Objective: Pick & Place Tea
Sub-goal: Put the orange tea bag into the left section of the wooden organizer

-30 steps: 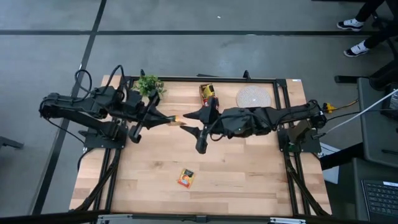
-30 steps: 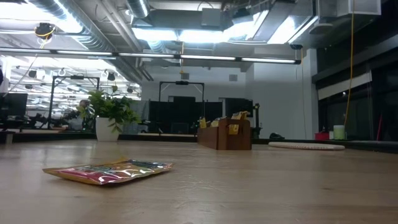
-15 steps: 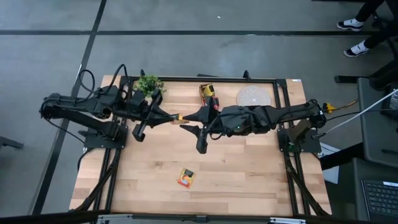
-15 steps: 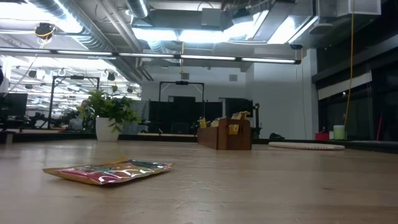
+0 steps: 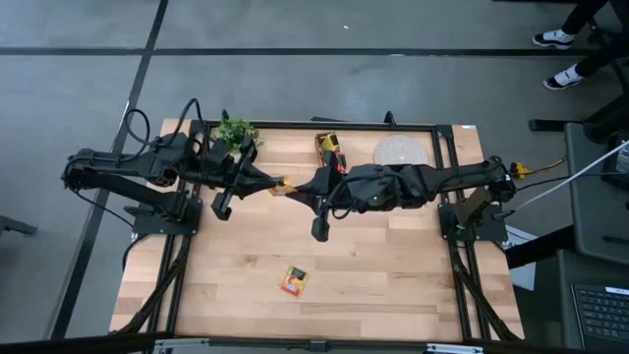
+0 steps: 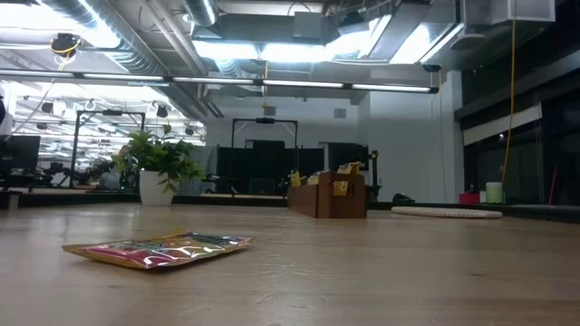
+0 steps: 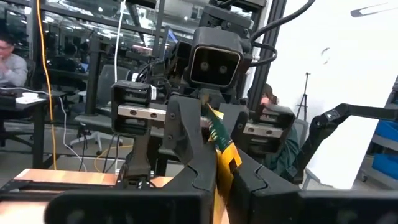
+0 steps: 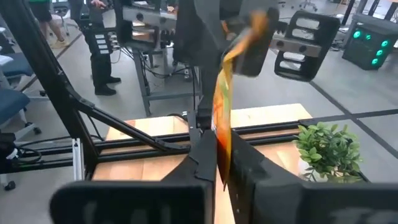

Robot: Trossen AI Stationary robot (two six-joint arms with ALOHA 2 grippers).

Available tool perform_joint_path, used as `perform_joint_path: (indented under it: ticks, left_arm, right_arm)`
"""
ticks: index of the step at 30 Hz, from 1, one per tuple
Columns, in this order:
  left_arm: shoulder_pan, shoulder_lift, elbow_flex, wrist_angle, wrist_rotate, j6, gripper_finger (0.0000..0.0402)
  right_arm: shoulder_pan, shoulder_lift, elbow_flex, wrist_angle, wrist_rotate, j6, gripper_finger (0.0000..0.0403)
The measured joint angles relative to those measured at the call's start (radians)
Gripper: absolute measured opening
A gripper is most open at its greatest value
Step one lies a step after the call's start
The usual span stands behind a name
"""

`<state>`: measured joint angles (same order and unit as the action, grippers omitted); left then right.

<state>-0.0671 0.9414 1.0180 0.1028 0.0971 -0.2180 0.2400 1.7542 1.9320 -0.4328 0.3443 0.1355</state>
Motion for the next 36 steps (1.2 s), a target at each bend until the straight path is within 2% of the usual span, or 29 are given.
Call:
perform_joint_path:
  ticks: [3,11,14,22,25,36]
  left_arm:
    - [0.0,-0.004,0.0,0.036,-0.001,-0.026,0.0035]
    - [-0.003,-0.037,0.002,0.128,0.0,-0.034,0.0112]
    - [-0.003,-0.044,0.002,0.065,-0.005,-0.055,0.0131]
    - [-0.002,-0.03,0.002,-0.09,-0.033,-0.112,0.0173]
    - [-0.002,-0.022,0.036,-0.19,-0.033,-0.113,0.0185]
    - [-0.002,0.07,0.212,-0.59,-0.025,-0.103,0.0188]
  right_arm:
    - [-0.001,0.0,0.0,-0.025,-0.002,-0.009,0.0013]
    - [-0.015,0.001,-0.001,-0.094,-0.033,0.02,0.0016]
    - [-0.022,0.001,-0.001,-0.1,-0.041,0.02,0.0013]
    - [-0.042,0.001,-0.001,-0.151,-0.141,0.069,0.0014]
    - [-0.046,0.001,-0.001,-0.177,-0.163,0.074,0.0013]
    - [-0.068,0.001,-0.001,-0.291,-0.261,0.116,0.0013]
